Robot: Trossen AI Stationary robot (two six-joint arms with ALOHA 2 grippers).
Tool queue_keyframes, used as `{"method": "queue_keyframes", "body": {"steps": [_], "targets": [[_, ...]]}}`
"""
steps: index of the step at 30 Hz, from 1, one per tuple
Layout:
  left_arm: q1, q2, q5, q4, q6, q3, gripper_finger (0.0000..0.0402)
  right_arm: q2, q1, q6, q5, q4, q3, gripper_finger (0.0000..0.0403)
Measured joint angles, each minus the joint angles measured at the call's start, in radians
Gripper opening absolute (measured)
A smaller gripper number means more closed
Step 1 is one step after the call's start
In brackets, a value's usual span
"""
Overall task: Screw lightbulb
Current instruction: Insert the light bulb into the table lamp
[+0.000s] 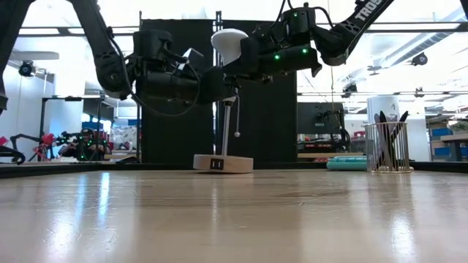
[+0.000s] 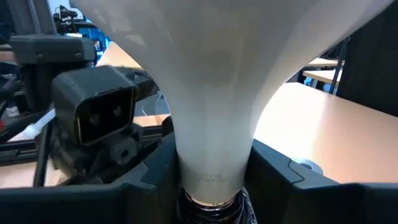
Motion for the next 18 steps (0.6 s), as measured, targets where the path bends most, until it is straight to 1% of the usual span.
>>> {"method": "queue_keyframes", "body": {"steps": [5,8,11,14,18], "targets": [[0.062,-0.002,0.154,0.002,-0.064,-0.008,0.0234,0.001,-0.001,0.001,-0.001,-0.001,0.000,0.0145],[0.090,-0.004,0.245,-0.006,-0.057,-0.010,0.0249,0.001,-0.001,0.001,-0.001,-0.001,0.000,0.0140],[0.126,-0.010,0.361,-0.028,-0.036,-0.010,0.0259,0.001,-0.001,0.001,-0.005,-0.002,0.000,0.0138],[0.173,-0.015,0.494,-0.085,-0.032,0.003,0.0265,0.001,0.000,0.001,-0.007,-0.002,0.000,0.0143],[0.234,-0.014,0.674,-0.212,-0.001,0.052,0.0268,0.001,-0.001,0.008,-0.014,-0.003,0.000,0.0146]]}}
